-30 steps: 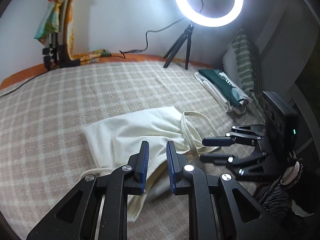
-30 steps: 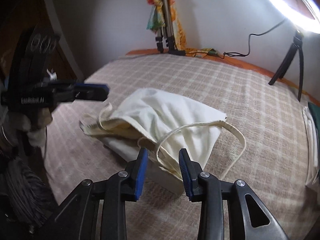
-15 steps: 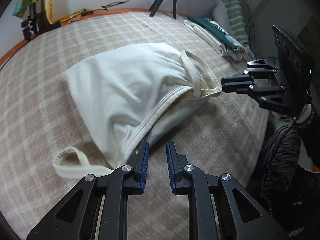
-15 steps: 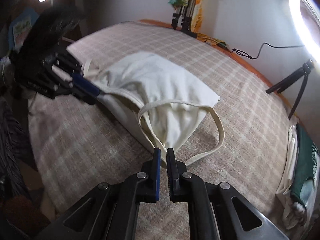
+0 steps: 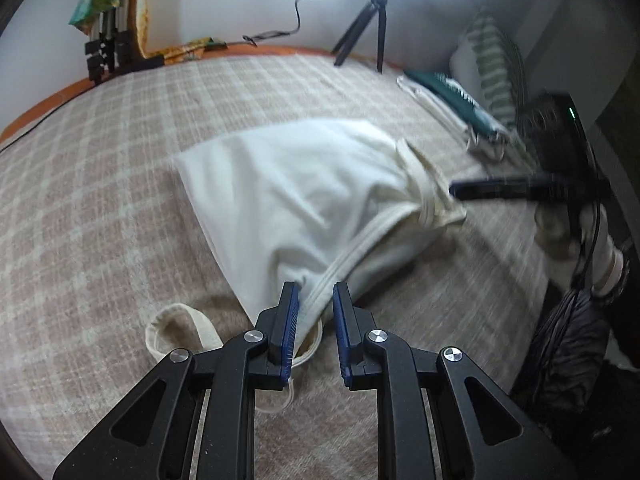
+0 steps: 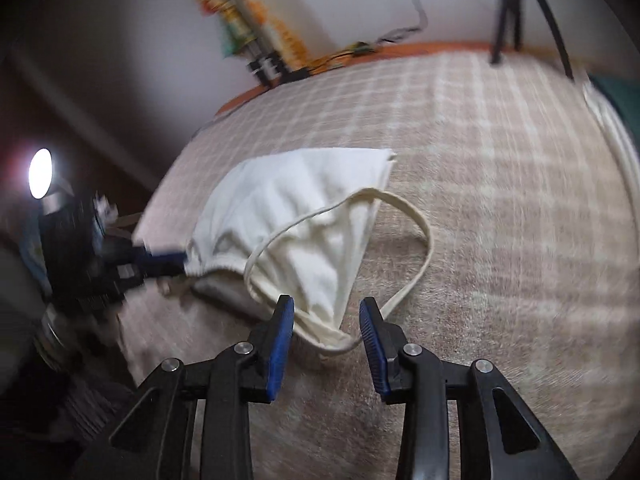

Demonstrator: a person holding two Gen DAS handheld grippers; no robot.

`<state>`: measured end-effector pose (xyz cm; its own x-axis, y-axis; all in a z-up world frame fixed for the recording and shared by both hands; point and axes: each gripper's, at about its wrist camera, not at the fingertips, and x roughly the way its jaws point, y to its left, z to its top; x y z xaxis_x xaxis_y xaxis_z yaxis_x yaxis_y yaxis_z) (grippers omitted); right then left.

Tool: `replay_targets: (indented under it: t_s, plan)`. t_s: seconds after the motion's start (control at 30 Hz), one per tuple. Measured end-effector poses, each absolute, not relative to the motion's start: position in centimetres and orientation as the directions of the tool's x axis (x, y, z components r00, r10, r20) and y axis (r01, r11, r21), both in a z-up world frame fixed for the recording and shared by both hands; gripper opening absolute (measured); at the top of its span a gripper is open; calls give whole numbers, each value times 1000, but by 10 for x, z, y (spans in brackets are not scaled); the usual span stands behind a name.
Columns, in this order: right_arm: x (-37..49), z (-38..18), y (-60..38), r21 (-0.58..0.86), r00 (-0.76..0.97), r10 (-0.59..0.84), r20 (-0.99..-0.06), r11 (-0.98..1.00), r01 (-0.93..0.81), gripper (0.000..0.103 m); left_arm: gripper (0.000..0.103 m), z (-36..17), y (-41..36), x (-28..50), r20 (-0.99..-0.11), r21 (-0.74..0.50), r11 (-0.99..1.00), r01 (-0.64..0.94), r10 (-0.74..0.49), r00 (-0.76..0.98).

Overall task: Fold small clothes
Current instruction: 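Move both tools to the folded edge of the camisole bundle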

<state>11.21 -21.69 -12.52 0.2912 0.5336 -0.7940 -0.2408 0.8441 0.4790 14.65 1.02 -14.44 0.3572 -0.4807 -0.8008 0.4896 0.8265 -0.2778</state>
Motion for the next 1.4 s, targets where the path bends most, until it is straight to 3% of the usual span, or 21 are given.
replay_targets:
  t_s: [0.13, 0.27, 0.37, 0.47, 0.53, 0.63, 0.67, 0.7, 0.87, 0.93, 1.0, 1.03, 1.27, 1.4]
  plan:
    - [125, -146, -230, 530, 261, 543, -798, 839, -123, 25, 16, -152, 8, 140, -817, -244, 828, 505, -456, 352]
    - [113, -134, -201, 465, 247, 528, -813, 843, -271, 0, 16, -155, 12, 138, -826, -235, 833, 502, -443, 349]
    - [105, -124, -189, 369, 279, 470, -837, 863, -345, 0, 16, -156, 16, 135, -823, -243, 833, 497, -449, 348]
    - [107, -131, -199, 251, 301, 340, -891, 921, -298, 0, 16, -156, 19, 130, -825, -227, 832, 507, -440, 353]
    - [108, -135, -211, 275, 292, 350, -890, 923, -267, 0, 16, -154, 22, 128, -830, -222, 833, 506, -434, 351]
    - [110, -121, -224, 392, 316, 457, -832, 886, -249, 11, 16, -149, 24, 126, -827, -226, 835, 502, -437, 355]
    - [112, -117, -225, 405, 332, 472, -817, 879, -253, 28, 16, -146, 24, 127, -824, -223, 837, 500, -436, 363]
    - [114, -114, -225, 424, 336, 491, -804, 869, -256, 33, 16, -142, 24, 127, -817, -221, 836, 502, -440, 373]
    - [129, -137, -213, 458, 279, 507, -815, 860, -226, 33, 16, -122, 19, 128, -781, -203, 824, 530, -462, 420]
    - [133, -148, -211, 487, 255, 525, -812, 850, -200, 28, 16, -123, 20, 131, -778, -209, 827, 522, -464, 423]
    - [139, -153, -205, 547, 233, 583, -779, 812, -203, 2, 16, -130, 21, 133, -789, -210, 832, 514, -455, 413]
    - [135, -150, -203, 540, 238, 581, -778, 813, -220, 1, 16, -134, 21, 134, -799, -206, 834, 512, -445, 404]
    - [128, -146, -206, 382, 254, 448, -857, 884, -271, 0, 16, -156, 32, 132, -844, -198, 842, 502, -407, 349]
    - [119, -132, -215, 381, 256, 457, -852, 876, -295, 11, 17, -143, 45, 126, -814, -231, 855, 465, -431, 389]
